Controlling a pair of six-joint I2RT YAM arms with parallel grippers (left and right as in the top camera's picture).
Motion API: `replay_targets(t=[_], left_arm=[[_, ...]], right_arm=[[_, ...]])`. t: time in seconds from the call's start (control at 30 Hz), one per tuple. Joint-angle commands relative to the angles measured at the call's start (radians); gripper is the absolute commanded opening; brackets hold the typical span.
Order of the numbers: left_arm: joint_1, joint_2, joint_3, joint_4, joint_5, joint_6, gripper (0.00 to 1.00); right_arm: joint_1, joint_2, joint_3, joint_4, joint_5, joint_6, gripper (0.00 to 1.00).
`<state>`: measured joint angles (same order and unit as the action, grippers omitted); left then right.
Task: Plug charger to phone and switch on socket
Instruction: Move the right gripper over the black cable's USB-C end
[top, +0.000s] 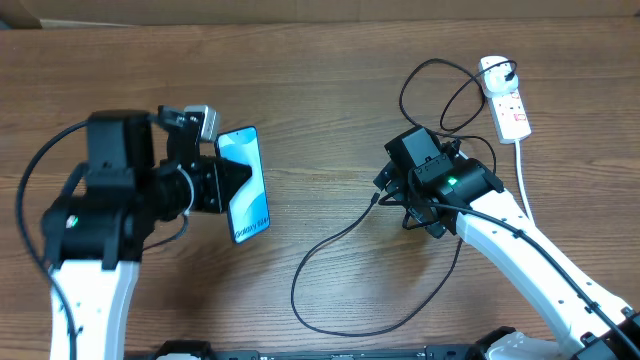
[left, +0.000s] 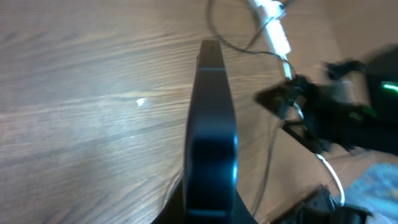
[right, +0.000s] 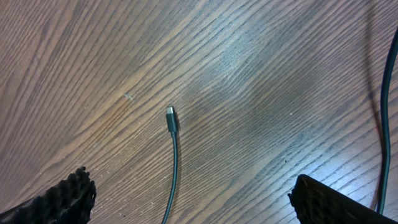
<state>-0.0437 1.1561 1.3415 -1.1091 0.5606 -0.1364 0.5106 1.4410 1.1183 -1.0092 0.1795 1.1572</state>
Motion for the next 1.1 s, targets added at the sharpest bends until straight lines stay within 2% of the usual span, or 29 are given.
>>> replay_targets(t=[0.0, 0.13, 0.3, 0.4, 0.5, 0.6, 0.77, 0.93, 1.07], left_arm=[[0.004, 0.059, -0.037, 0.036, -0.042, -0.135, 0.04], [0.004, 0.115, -0.037, 0.048, -0.039, -0.265, 0.04], [-0.012, 0.186, -0.037, 0.077, -0.022, -0.262, 0.04], [-0.023, 0.236, -0.037, 0.053, -0.026, -0.252, 0.04], [-0.025, 0.278, -0.037, 0.035, -0.024, -0.252, 0.04], [-0.024, 0.303, -0.037, 0.033, -0.024, -0.252, 0.04], [-0.024, 0.305, -0.037, 0.032, -0.019, -0.228, 0.04], [-0.024, 0.305, -0.037, 0.021, -0.021, -0.222, 0.04], [-0.024, 0.305, -0.037, 0.023, -0.021, -0.219, 0.04]], right_arm=[[0.0, 0.003, -0.006, -0.003, -0.002, -0.01, 1.0], [0.0, 0.017, -0.006, -0.002, -0.026, -0.01, 1.0], [0.001, 0.063, -0.006, 0.009, -0.054, -0.011, 0.98], [0.001, 0.105, -0.006, 0.016, -0.07, -0.011, 0.86], [0.0, 0.151, -0.006, 0.04, -0.101, -0.011, 0.81], [0.0, 0.198, -0.006, 0.06, -0.108, -0.023, 0.71], [-0.037, 0.261, -0.006, 0.159, -0.258, -0.213, 0.67], [-0.115, 0.291, -0.01, 0.16, -0.349, -0.276, 0.65], [-0.171, 0.291, -0.063, 0.229, -0.529, -0.391, 0.65]])
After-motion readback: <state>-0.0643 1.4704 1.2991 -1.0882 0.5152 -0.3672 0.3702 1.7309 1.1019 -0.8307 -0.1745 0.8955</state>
